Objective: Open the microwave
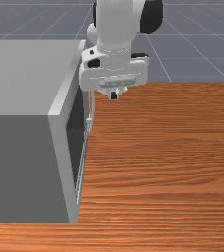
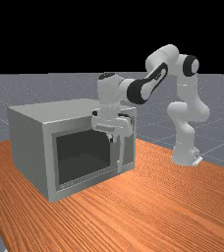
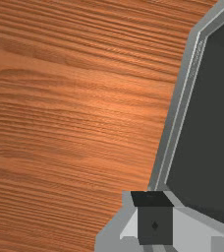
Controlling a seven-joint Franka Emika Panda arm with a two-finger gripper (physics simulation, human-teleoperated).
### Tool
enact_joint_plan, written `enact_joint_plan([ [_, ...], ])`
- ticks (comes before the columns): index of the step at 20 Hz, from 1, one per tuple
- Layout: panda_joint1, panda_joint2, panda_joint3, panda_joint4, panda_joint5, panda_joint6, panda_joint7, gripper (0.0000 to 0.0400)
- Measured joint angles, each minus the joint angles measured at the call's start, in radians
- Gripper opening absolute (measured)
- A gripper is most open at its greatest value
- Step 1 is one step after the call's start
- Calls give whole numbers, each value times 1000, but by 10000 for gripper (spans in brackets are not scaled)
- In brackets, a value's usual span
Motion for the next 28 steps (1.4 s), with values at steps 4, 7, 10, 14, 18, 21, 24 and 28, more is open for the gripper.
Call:
enact_joint_plan([
  [4, 16, -1, -17, -10, 9, 43, 60, 0],
  [7, 27, -1, -30, -17, 18, 75, 103, 0],
  [10, 39, 3, -44, -18, 25, 96, 149, 0],
  [14, 55, 17, -64, -4, 33, 95, 216, 0],
  [18, 70, 38, -82, 21, 42, 66, 279, 0],
  [21, 75, 38, -87, 12, 45, 75, 261, 0],
  [24, 106, 26, -113, -24, 28, 146, 363, 0],
  [28, 128, 23, -132, -62, 24, 264, 382, 0],
])
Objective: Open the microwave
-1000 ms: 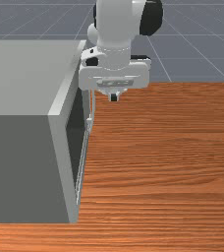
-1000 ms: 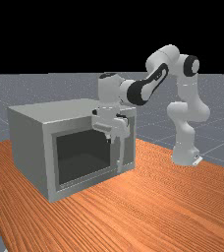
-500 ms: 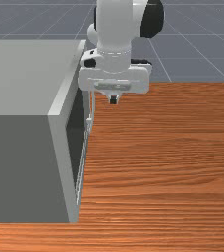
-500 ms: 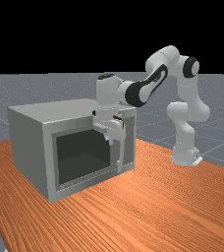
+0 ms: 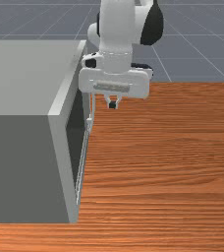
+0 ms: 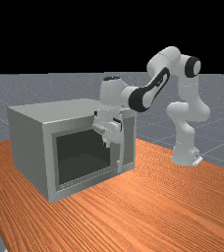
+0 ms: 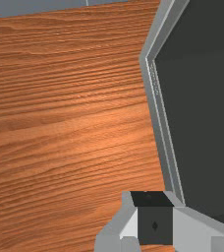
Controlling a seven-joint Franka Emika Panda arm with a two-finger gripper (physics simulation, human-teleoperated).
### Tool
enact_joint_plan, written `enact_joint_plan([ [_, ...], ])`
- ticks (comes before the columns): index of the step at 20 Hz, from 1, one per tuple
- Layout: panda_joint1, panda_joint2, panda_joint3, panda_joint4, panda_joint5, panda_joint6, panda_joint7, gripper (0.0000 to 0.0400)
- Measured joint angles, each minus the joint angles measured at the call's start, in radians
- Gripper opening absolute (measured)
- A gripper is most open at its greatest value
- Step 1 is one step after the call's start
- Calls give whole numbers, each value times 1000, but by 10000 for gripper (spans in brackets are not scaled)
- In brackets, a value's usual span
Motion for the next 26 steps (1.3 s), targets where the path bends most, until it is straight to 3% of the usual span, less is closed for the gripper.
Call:
enact_joint_plan([
  [6, 29, 40, -35, 30, 10, 21, 73, 0],
  [7, 61, 32, -60, -11, -45, 103, 105, 0],
  [10, 76, 47, -78, -2, -43, 96, 153, 0],
  [11, 99, 51, -98, -12, -81, 110, 186, 0],
  [14, 96, 59, -97, -6, -59, 96, 174, 0],
  [15, 170, 41, -162, -77, -188, 195, 277, 0],
  [18, 183, 37, -175, -91, -181, 188, 322, 0],
  [19, 244, 18, -235, -162, -282, 318, 390, 0],
  [22, 250, 12, -241, -168, -279, 308, 431, 0],
  [23, 300, 10, -295, -205, -343, 380, 516, 0],
  [26, 263, 1, -254, -196, -298, 343, 438, 0],
])
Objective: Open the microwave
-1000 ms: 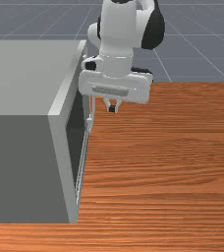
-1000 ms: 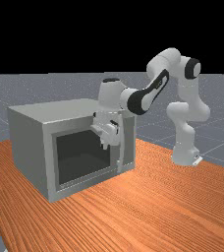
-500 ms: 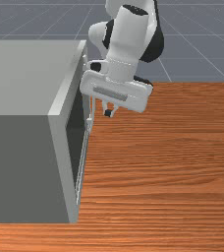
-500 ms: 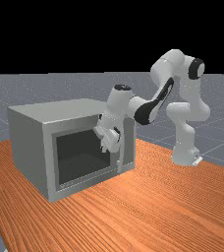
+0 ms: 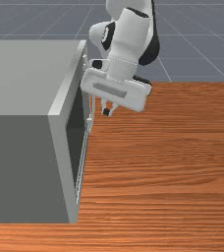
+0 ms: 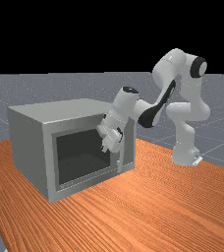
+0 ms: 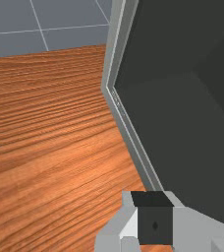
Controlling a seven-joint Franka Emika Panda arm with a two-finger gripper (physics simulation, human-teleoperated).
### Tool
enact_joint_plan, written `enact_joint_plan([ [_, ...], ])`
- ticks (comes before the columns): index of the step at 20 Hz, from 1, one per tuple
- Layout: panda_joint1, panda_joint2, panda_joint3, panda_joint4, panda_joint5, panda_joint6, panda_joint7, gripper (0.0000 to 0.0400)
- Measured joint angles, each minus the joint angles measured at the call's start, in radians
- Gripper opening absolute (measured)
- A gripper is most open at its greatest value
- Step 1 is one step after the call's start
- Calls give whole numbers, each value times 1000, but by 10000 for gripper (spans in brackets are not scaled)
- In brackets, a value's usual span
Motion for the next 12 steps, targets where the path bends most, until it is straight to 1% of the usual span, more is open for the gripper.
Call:
enact_joint_plan([
  [1, 56, -7, -62, -41, -74, 76, 112, 0],
  [2, 96, -19, -106, -68, -134, 115, 180, 0],
  [4, 76, -54, -78, -74, -139, 68, 131, 0],
  [5, 77, -59, -78, -72, -122, 52, 154, 0],
  [6, 88, -60, -90, -73, -137, 54, 183, 0],
  [7, 106, -51, -110, -72, -173, 54, 212, 0],
  [8, 200, -16, -214, -86, -340, 97, 378, 0],
  [9, 243, 13, -266, -90, -429, 129, 438, 0],
  [10, 267, 30, -294, -92, -458, 135, 487, 0],
  [12, 230, -3, -252, -94, -408, 131, 416, 0],
])
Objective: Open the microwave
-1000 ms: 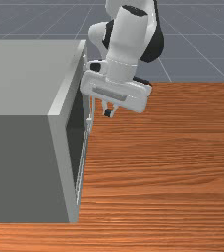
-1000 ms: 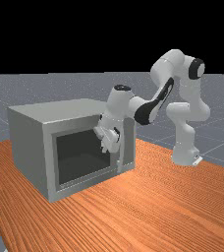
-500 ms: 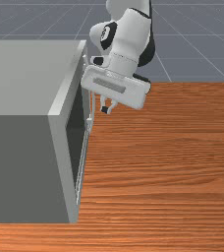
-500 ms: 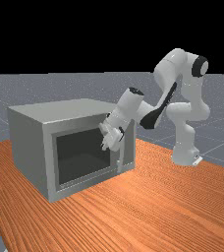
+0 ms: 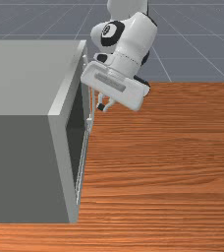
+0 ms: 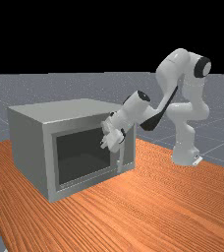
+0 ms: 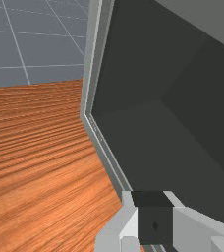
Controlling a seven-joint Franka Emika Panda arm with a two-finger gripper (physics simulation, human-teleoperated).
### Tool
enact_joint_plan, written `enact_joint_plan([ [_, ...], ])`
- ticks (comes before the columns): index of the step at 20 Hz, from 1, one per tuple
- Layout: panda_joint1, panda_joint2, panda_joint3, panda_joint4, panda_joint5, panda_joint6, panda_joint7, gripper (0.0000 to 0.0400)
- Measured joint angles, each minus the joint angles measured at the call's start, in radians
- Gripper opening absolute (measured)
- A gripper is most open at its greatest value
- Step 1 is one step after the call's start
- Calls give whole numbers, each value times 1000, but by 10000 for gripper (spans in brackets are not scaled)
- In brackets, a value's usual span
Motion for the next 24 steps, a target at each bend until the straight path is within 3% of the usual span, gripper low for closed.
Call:
enact_joint_plan([
  [1, 41, 37, -41, 11, -47, -29, 78, 0],
  [3, 67, 81, -67, 40, -52, -94, 151, 0],
  [5, 61, 64, -62, 34, -51, -82, 123, 0],
  [6, 135, 118, -149, 24, -153, -48, 264, 0],
  [9, 169, 152, -186, 35, -175, -81, 341, 0],
  [10, 214, 190, -247, 19, -260, -10, 426, 0],
  [14, 253, 243, -294, 38, -281, -45, 518, 0],
  [17, 255, 248, -296, 51, -273, -76, 508, 0],
  [19, 262, 299, -295, 89, -258, -187, 498, 0],
  [24, 339, 295, -353, 44, -288, -197, 588, 0],
])
